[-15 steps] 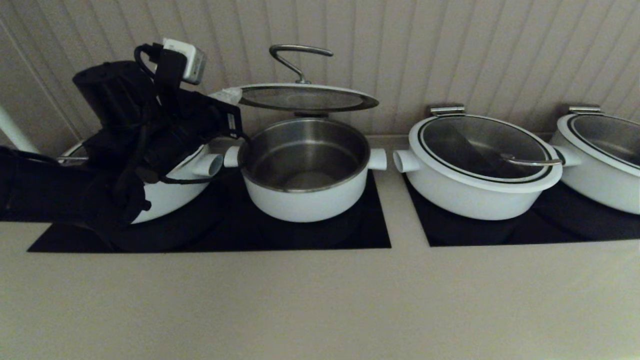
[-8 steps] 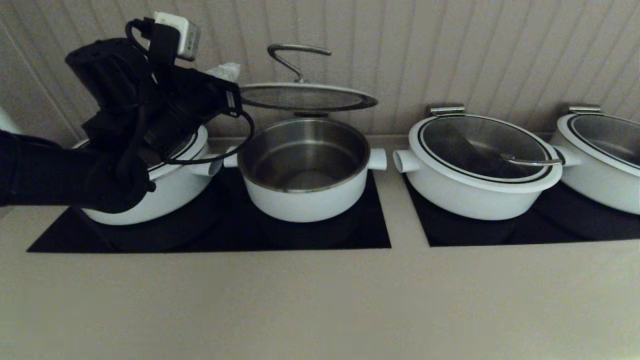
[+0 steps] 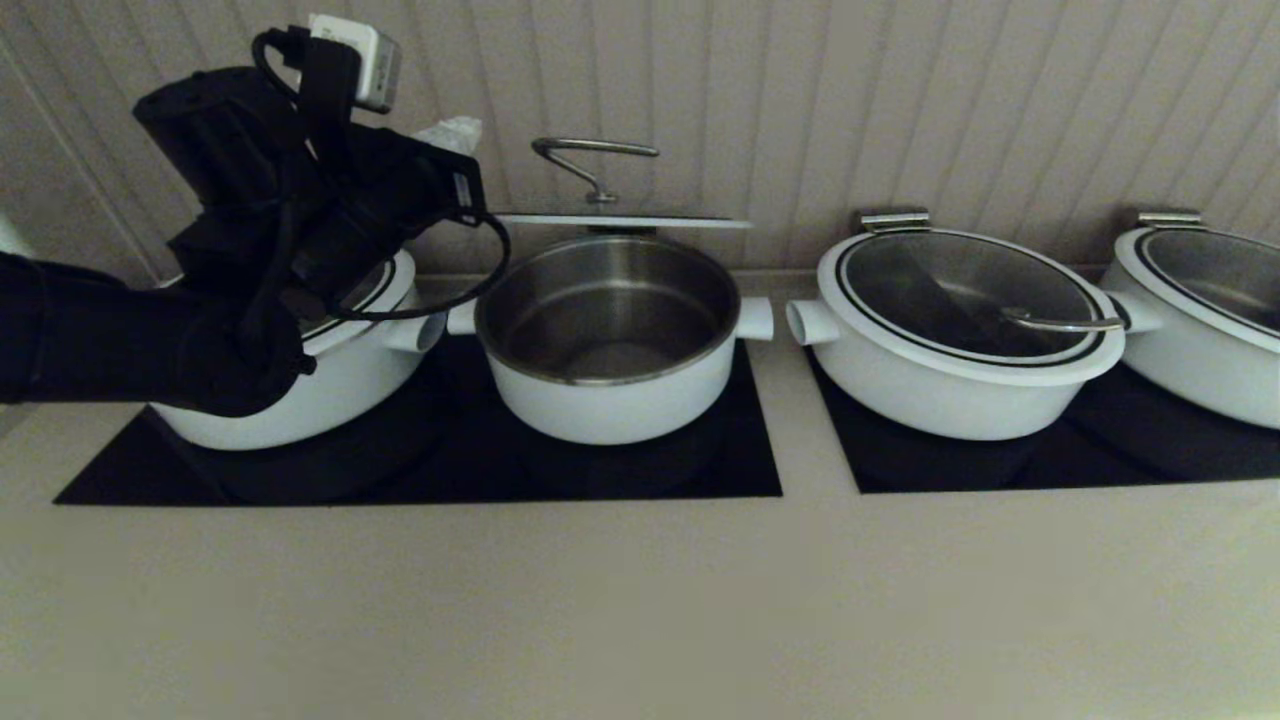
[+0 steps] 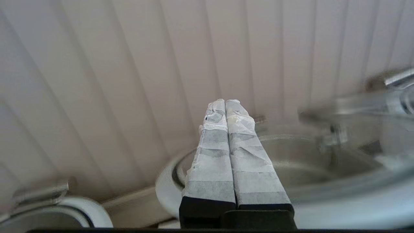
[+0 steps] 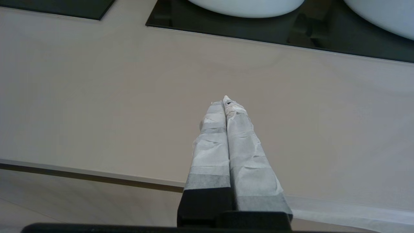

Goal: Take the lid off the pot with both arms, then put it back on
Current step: Open the pot lid completely

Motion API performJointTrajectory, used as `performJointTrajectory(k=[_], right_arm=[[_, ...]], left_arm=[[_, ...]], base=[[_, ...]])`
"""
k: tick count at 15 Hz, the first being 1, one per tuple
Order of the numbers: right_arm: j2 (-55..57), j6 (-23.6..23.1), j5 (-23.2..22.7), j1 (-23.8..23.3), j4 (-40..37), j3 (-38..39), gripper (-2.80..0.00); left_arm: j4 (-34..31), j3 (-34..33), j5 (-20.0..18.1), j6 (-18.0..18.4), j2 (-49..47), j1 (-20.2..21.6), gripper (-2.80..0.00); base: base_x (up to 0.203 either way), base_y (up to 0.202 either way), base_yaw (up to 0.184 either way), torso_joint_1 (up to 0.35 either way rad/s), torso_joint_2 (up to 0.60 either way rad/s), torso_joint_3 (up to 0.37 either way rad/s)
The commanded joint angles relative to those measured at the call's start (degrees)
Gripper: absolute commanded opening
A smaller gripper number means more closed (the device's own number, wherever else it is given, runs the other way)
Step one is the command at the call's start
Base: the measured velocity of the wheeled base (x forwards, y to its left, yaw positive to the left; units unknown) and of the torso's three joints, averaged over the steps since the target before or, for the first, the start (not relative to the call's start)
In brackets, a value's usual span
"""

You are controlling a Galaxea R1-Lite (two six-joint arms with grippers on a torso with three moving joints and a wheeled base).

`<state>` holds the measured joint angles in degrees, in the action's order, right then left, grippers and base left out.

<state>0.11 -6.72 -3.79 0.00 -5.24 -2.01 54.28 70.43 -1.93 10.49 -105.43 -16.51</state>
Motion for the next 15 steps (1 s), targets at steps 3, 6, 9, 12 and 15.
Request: performJointTrajectory(k=[3, 6, 9, 12, 15], right_arm=[[0.0, -0.1, -0.1, 0.0, 0.0, 0.0, -2.80], [0.0, -0.1, 0.0, 0.0, 0.1, 0.0, -2.80], [0.0, -0.1, 0.0, 0.0, 0.1, 0.0, -2.80], [0.0, -0.1, -0.1, 0.0, 0.1, 0.0, -2.80], [0.0, -0.1, -0.1, 0.0, 0.0, 0.0, -2.80]], left_arm=[[-3.7, -9.3, -0.1, 1.0, 6.2, 0.1, -2.80], [-7.9, -15.1, -0.3, 1.2, 11.6, 0.1, -2.80], [-11.4, -22.1, -0.7, 1.1, 15.3, -0.1, -2.80], [-11.4, -26.0, -0.8, 1.0, 14.9, -1.6, -2.80], [-8.2, -26.1, -0.7, 1.1, 10.8, -1.9, -2.80]], base=[[0.000, 0.000, 0.000, 0.000, 0.00, 0.000], [0.000, 0.000, 0.000, 0.000, 0.00, 0.000], [0.000, 0.000, 0.000, 0.000, 0.00, 0.000], [0.000, 0.000, 0.000, 0.000, 0.00, 0.000], [0.000, 0.000, 0.000, 0.000, 0.00, 0.000]])
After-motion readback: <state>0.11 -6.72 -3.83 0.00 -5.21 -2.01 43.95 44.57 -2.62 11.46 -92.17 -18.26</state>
